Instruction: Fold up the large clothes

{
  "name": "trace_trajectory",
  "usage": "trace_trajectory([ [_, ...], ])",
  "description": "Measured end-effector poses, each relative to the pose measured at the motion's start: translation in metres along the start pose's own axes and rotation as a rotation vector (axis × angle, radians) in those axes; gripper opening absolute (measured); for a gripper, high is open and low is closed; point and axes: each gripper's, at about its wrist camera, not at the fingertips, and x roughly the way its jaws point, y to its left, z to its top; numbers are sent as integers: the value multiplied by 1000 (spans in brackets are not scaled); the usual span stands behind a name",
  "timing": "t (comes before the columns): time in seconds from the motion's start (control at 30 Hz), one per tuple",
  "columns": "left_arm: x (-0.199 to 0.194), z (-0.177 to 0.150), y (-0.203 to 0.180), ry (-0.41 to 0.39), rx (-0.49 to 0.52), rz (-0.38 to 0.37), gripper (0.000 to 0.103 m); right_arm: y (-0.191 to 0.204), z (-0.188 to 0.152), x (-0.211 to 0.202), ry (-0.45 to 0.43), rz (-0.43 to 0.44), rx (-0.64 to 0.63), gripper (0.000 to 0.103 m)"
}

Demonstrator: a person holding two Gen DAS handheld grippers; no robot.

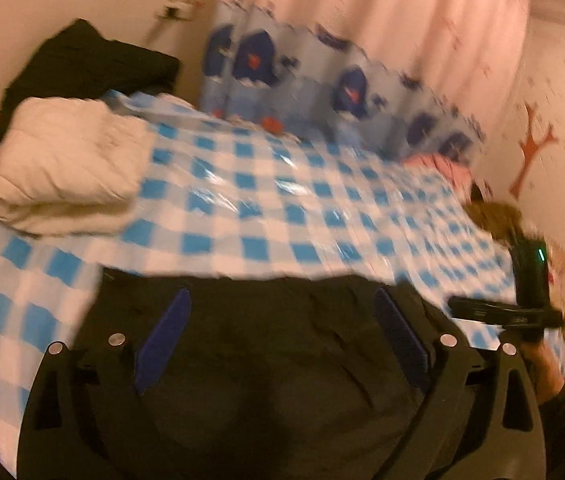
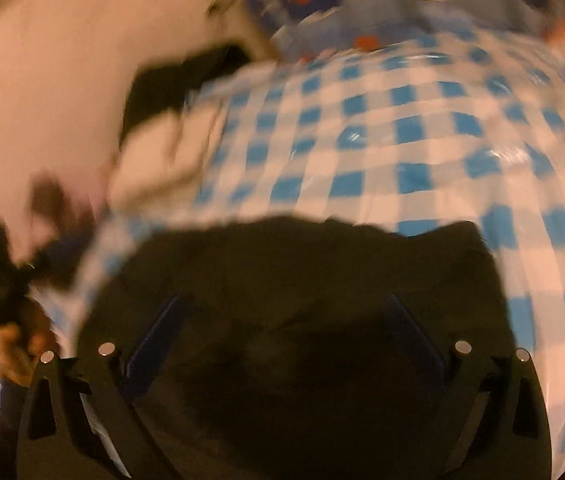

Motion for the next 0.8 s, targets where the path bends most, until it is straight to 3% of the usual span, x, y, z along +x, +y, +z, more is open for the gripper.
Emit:
trace_trajectory([
  [0.17,54,-23,-13,85,80,53,89,23,5,79,144,-140,-99,97],
  [0.33,109,-21,42,168,-107,69,89,-16,24,145,181,-183,1,97],
  [0.43,129,-23,57,178,-131,99,89,-28,33,169,192,-181,25,98],
  [0.57,132,-18,55,219,-136,123,89,-22,39,174,247,-203,10,97],
  [0.63,114,-12,54,175,-147,112,89,-17,42,148,171,-165,-5,97],
  [0.7,103,-4,53,130,-81,160,89,-14,47,123,92,-202,-47,97],
  [0.77,110,0,65,148,-65,223,89,-23,50,123,96,-263,-57,97],
  [0.8,123,-4,83,199,-122,222,89,-31,49,129,113,-288,-49,97],
])
